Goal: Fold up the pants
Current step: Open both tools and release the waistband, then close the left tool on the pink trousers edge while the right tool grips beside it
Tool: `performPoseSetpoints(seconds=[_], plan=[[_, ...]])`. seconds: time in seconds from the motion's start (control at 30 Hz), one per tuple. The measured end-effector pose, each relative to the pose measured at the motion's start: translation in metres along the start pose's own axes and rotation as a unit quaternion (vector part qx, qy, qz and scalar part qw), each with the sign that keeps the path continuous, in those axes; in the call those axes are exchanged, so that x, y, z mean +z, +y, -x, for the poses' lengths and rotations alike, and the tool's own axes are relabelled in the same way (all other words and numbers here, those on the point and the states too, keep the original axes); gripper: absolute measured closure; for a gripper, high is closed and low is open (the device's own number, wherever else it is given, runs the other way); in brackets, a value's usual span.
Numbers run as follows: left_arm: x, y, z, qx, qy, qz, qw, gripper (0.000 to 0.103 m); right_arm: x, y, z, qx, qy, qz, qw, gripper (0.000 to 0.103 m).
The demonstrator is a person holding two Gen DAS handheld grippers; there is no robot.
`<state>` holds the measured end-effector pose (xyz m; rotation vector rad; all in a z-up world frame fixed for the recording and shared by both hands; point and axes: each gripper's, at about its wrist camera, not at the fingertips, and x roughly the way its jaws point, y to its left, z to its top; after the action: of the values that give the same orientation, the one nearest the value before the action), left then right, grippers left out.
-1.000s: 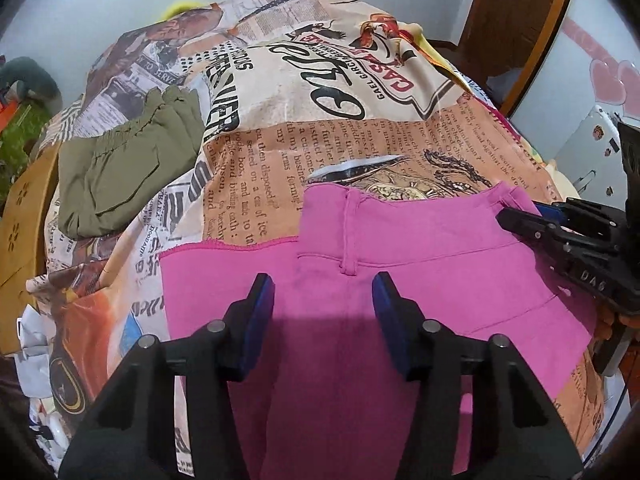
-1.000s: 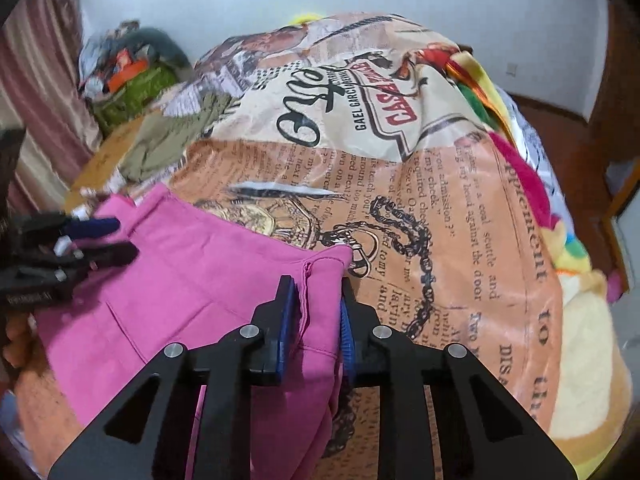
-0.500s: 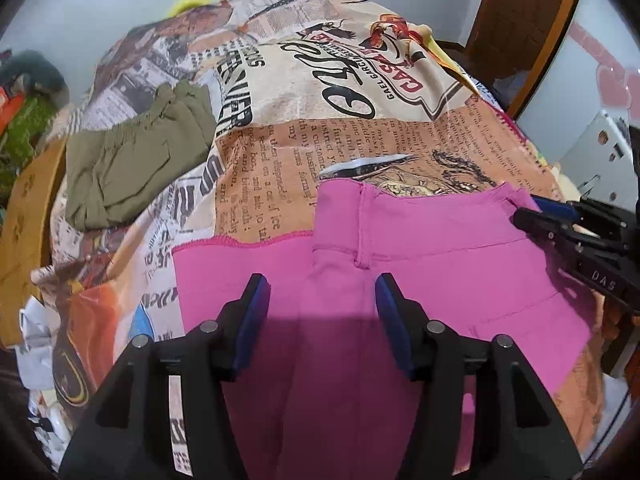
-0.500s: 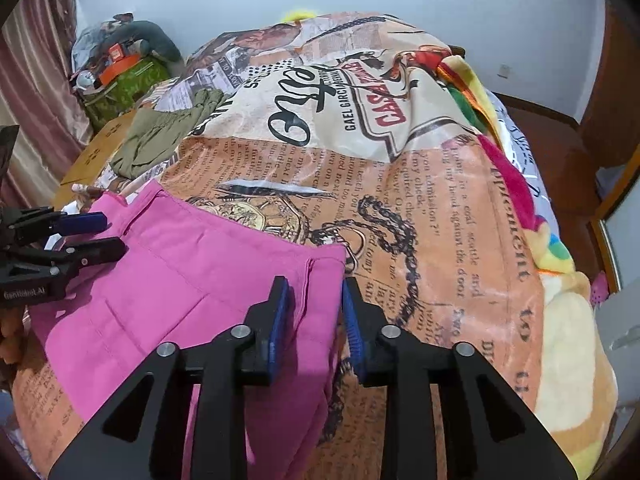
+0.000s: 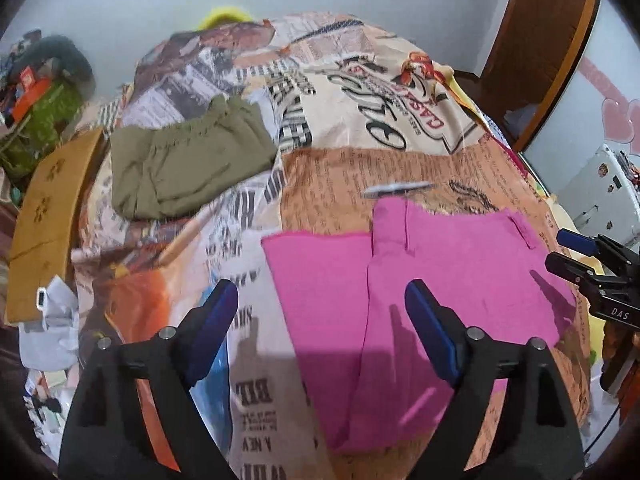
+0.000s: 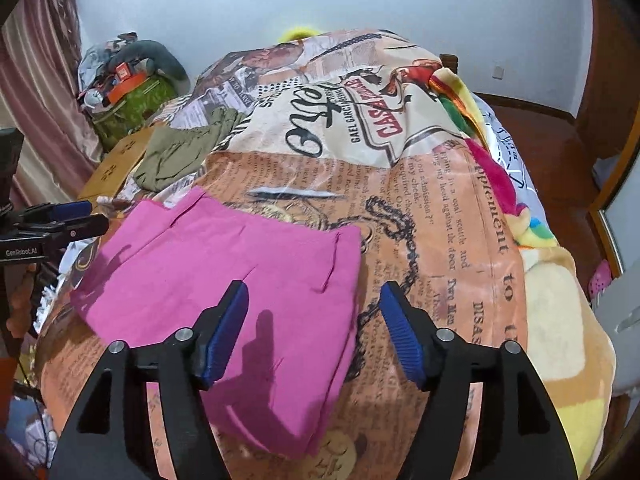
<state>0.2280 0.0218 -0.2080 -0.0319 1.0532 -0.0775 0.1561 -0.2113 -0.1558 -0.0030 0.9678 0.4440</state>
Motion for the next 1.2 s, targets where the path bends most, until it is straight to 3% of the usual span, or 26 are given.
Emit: performPoseSetpoints(seconds=[0.23,0.37,0.53,0.83,0.93,1.1,1.2], plan=[[-0.02,0.002,-0.012,-0.014,0.041,0.009,0.999,0.017,-0.017,0.005,-0.011,0.002,0.034,0.0,0.999,0.034],[-0.025,-0.003,-0.022,-0.024,0.058,0.01,0.998,0.017,-0.025,-0.005,-0.013,0.016,0.033,-0.035,0.999,0.028],[-0.022,-0.003,-0.036,-0.045,0.075,0.034,0.9956,0.014,-0.028,-0.016,-0.02,0.051,0.045,-0.078,0.995,0.027],[-0.021,-0.006,-0.045,-0.05,0.066,0.038,0.9958,0.012,-0.031,-0.029,-0.035,0.101,0.067,-0.136,0.983,0.027],[-0.021,-0.006,-0.044,-0.054,0.061,0.037,0.996,0.018,-0.03,-0.028,-0.036,0.105,0.065,-0.136,0.983,0.033],[-0.02,-0.013,-0.039,-0.06,0.047,0.021,0.9969,0.04,-0.029,-0.027,-0.034,0.101,0.057,-0.135,0.984,0.048],[-0.019,-0.022,-0.036,-0.062,0.042,0.006,0.9972,0.055,-0.027,-0.028,-0.032,0.111,0.05,-0.135,0.983,0.069]])
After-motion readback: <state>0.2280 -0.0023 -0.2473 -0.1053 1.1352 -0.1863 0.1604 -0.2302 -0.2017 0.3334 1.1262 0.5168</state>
